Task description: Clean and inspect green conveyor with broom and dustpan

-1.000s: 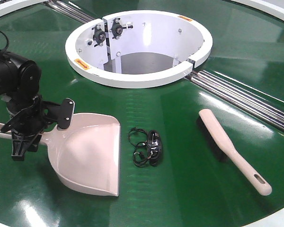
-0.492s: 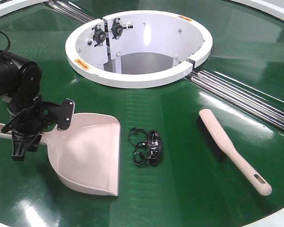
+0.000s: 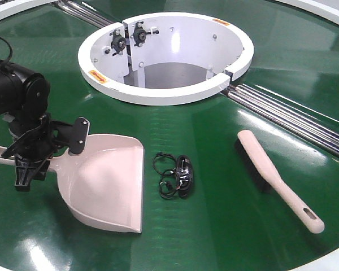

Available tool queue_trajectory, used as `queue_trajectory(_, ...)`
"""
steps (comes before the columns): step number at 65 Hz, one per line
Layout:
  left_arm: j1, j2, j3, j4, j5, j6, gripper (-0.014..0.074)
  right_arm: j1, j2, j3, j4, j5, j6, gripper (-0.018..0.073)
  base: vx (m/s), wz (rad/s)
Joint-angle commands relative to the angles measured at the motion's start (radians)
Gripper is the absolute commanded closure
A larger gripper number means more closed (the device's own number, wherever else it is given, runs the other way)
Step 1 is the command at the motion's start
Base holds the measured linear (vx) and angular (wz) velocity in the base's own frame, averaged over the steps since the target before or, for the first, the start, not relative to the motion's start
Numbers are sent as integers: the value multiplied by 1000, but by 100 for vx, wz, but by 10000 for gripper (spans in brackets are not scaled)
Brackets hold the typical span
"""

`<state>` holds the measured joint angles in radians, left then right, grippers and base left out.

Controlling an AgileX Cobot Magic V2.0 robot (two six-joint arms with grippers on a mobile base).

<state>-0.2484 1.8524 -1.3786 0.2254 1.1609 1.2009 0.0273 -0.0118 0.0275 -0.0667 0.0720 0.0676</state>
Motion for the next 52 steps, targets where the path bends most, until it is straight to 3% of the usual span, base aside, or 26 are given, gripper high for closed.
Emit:
queue_trajectory(1, -6, -46, -27, 12, -5, -20, 603, -2, -10, 4, -4, -72, -12, 568, 0, 0)
queue_trajectory(52, -6, -46, -27, 12, -5, -20, 603, -2, -10, 3, -4, -72, -12, 568, 0, 0)
